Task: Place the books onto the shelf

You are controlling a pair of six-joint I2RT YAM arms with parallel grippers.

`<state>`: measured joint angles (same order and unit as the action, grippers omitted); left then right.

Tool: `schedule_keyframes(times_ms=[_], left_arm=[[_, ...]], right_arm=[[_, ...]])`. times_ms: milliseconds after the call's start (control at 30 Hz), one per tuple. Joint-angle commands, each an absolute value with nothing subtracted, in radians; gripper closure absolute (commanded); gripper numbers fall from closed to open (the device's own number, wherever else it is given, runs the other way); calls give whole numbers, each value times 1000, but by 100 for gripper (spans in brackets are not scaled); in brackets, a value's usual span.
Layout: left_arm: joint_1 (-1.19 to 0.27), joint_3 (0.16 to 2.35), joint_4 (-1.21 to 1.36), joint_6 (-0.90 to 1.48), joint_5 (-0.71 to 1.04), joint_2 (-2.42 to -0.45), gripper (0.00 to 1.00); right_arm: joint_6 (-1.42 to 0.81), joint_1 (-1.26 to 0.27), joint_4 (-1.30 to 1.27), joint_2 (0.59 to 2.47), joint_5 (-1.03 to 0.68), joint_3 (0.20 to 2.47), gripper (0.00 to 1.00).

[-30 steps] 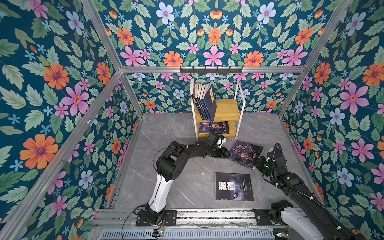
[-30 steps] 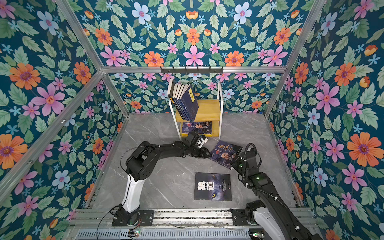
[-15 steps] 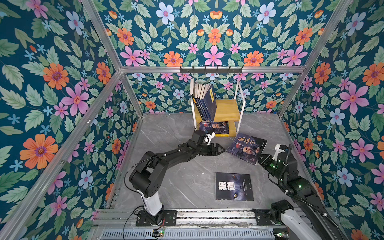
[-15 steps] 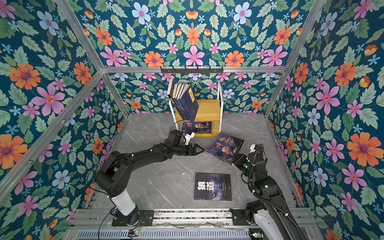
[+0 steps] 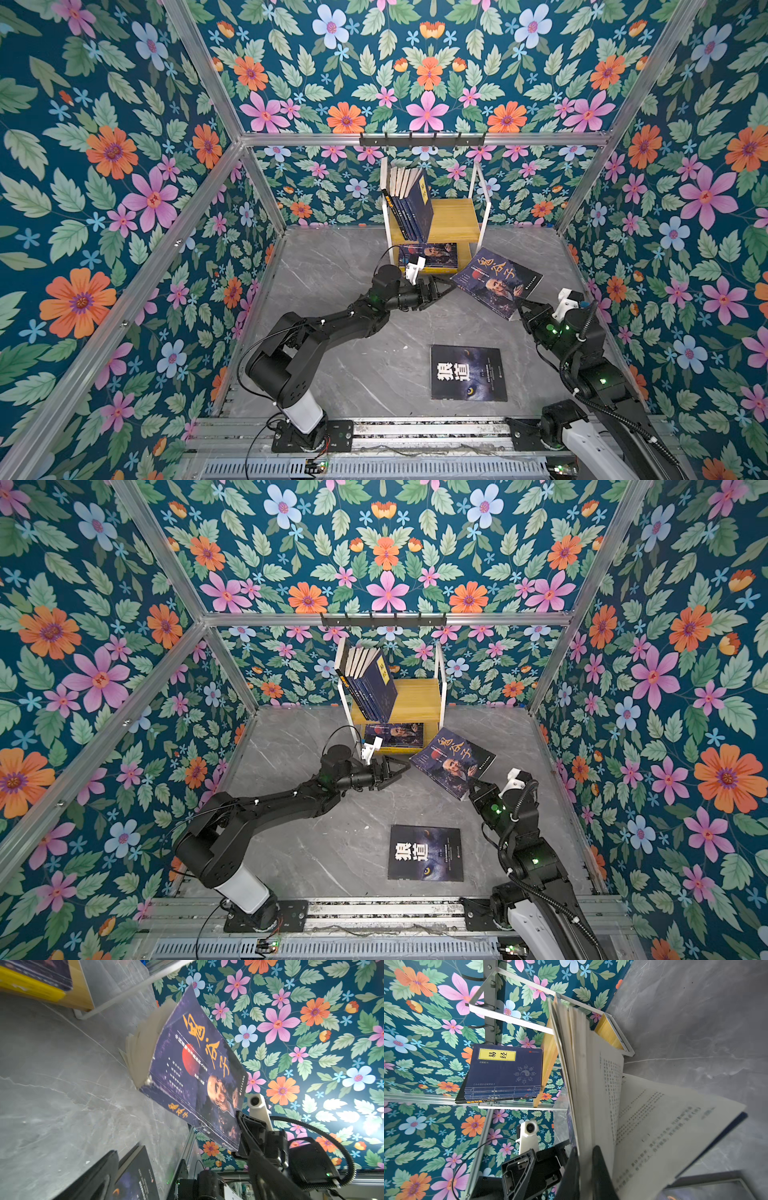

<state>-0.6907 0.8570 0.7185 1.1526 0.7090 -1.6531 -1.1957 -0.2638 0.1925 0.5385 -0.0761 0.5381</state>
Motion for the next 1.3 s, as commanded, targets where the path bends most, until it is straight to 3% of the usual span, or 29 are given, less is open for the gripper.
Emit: schedule_keyframes(times_ms=[0,233,600,833,933,1033,1267], left_arm=[[-704,854,813,1248,678,-1668,2],[-712,864,836,1293,638,-1712,9],[-715,868,837,1348,595,-1735,38],[-704,842,847,1354,578,-1705,80],[-698,833,856,1366,569,-1699,100],[-691,829,868,1376,565,-1692,100],[-686,825,893,1369,567,-1689,100]], right_arm=[[-1282,-264,57,544,-110,538,100],[-1331,-267,16,591,-225,532,100],[-1356,-414,-76,652,-189,490,100],[-1382,-463,-120,673,-164,415,100],[-1408,-473,-106,664,-140,383,74],[-1425,-474,-74,643,-132,367,47],[-1497,-499,-145,602,-88,274,15]])
